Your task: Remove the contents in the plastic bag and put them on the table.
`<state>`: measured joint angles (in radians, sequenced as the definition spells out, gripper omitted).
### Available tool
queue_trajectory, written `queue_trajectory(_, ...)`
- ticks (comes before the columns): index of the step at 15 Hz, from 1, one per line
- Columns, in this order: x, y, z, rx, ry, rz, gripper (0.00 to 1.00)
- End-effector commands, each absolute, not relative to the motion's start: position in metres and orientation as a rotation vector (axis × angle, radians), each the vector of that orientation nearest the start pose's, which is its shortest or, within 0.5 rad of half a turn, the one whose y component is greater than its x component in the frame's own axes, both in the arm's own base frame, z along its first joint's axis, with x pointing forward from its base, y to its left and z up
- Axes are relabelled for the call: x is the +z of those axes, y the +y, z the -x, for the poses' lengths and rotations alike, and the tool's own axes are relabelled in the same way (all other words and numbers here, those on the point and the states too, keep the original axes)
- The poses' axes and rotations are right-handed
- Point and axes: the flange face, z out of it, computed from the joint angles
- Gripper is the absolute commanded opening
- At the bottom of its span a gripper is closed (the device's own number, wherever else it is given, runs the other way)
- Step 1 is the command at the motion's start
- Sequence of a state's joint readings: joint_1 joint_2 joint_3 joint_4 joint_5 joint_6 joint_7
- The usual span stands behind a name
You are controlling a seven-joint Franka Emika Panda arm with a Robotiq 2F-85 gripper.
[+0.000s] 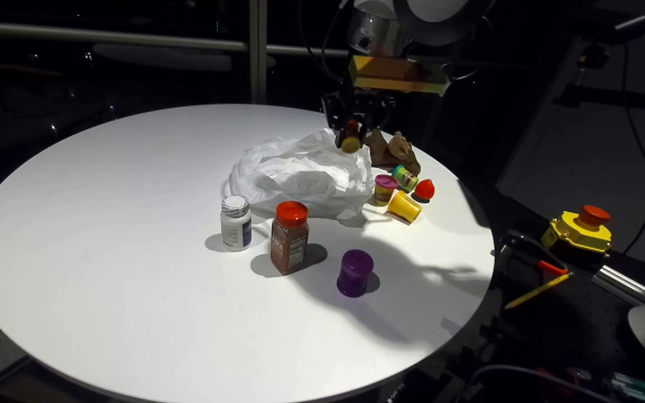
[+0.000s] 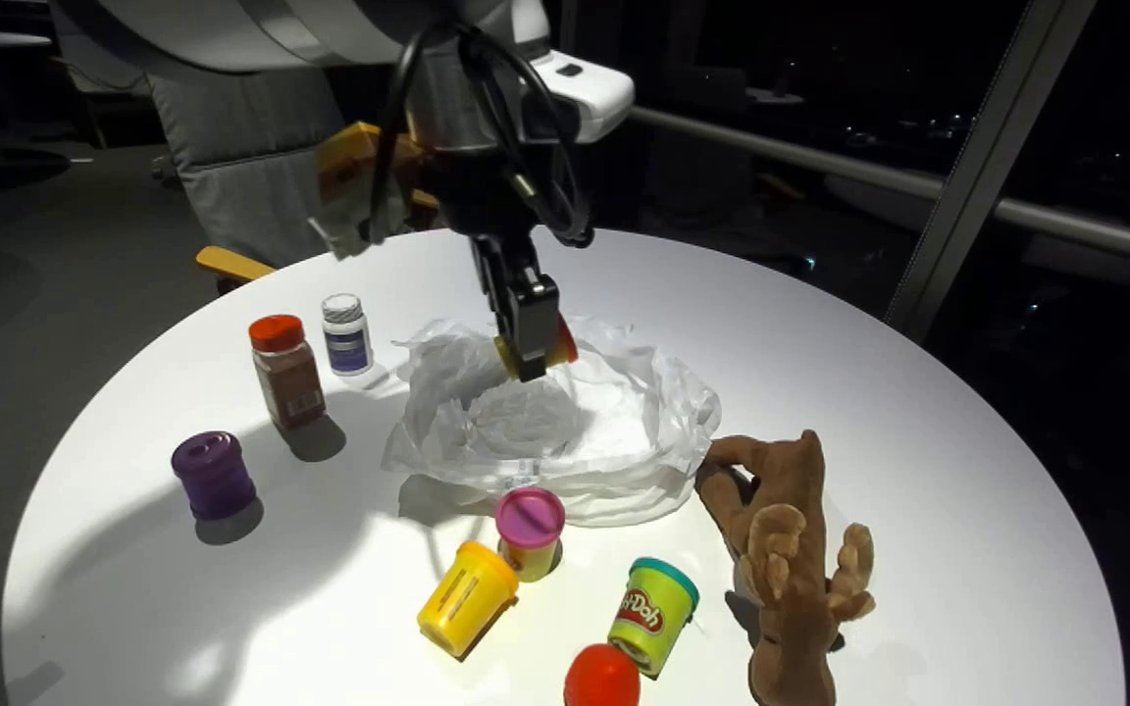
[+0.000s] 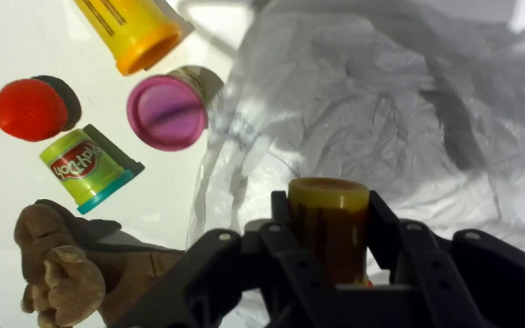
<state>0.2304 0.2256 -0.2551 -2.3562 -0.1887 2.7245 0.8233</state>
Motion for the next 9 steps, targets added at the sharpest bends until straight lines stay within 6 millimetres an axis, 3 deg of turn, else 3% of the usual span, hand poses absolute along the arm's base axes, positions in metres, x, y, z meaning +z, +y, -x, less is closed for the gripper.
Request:
queue_trajectory(1, 0.261, 0.029, -0.463, -0.286, 0.734, 3.13, 0.18)
queue_trajectory(5, 0.241, 0.071, -0.413, -0.225, 0.394, 3.234, 0.18)
queue_trajectory(9, 0.213, 0.093, -0.393, -0.189, 0.14, 3.291, 0.18)
